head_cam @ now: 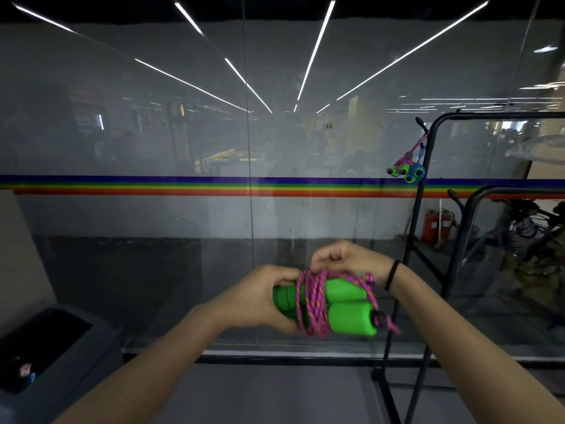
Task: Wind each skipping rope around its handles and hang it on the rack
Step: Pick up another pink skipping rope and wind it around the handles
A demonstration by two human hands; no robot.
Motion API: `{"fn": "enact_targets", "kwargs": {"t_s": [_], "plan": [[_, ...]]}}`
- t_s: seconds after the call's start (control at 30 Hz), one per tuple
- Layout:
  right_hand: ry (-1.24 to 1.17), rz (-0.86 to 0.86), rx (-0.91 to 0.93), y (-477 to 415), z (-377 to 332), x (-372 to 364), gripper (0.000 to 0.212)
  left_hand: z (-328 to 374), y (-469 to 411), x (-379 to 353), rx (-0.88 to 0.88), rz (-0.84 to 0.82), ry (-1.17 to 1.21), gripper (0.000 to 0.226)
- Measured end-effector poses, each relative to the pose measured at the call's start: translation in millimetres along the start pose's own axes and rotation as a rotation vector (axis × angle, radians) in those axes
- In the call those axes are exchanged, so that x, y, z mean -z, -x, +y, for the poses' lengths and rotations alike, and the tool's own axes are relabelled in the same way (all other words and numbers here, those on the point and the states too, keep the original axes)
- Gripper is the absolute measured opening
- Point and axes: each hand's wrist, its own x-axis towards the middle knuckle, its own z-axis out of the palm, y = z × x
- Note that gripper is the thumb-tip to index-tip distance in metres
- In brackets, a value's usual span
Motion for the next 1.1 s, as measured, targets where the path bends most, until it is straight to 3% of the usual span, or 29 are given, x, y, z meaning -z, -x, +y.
{"fn": "enact_targets", "kwargs": {"t_s": [0.07,0.1,0.13,0.2,0.23,0.4,0.5,0.63,0.77,0.97,1.03,1.1], "plan": [[-0.102,0.107,0.064,6.8,5.4,-2.2,0.031,-1.3,-1.0,-0.1,0.034,0.102,0.123,0.043],[-0.085,0.154,0.122,4.6,15.6,-3.3,0.030,-1.3,-1.9,0.2,0.054,0.149,0.168,0.046],[-0.102,0.175,0.168,5.7,14.6,-7.3,0.009,-0.7,-3.0,0.3,0.074,0.190,0.202,0.048],[-0.102,0.236,-0.002,-3.2,28.7,-15.7,0.047,-0.2,-5.9,-0.1,0.101,0.260,0.244,0.048],[-0.098,0.229,-0.052,-4.3,34.3,-18.2,0.052,-0.4,-7.1,-0.4,0.108,0.294,0.259,0.047],[-0.160,0.190,-0.119,8.3,26.4,-19.4,0.030,-7.9,-14.5,-1.1,0.187,0.503,0.331,0.036],[0.023,0.188,-0.203,12.2,18.4,-21.0,0.030,-12.7,-17.7,-0.6,0.257,0.576,0.290,0.032],[0.604,0.209,-0.159,10.1,3.2,-28.9,0.027,-9.0,-20.4,-8.1,0.320,0.626,0.055,0.029],[0.772,0.411,-0.094,8.1,-2.7,-40.7,0.023,-11.7,-25.4,-9.8,0.363,0.650,-0.026,0.031],[0.618,0.816,0.035,6.7,-12.9,-47.1,0.004,-18.3,-24.7,-14.7,0.423,0.609,0.067,0.055],[0.464,0.907,0.054,5.2,-14.0,-48.0,0.005,-15.9,-23.1,-16.6,0.408,0.630,0.151,0.069],[0.238,0.943,0.082,2.8,-13.2,-49.5,0.006,-11.1,-21.9,-19.8,0.364,0.644,0.248,0.064]]}}
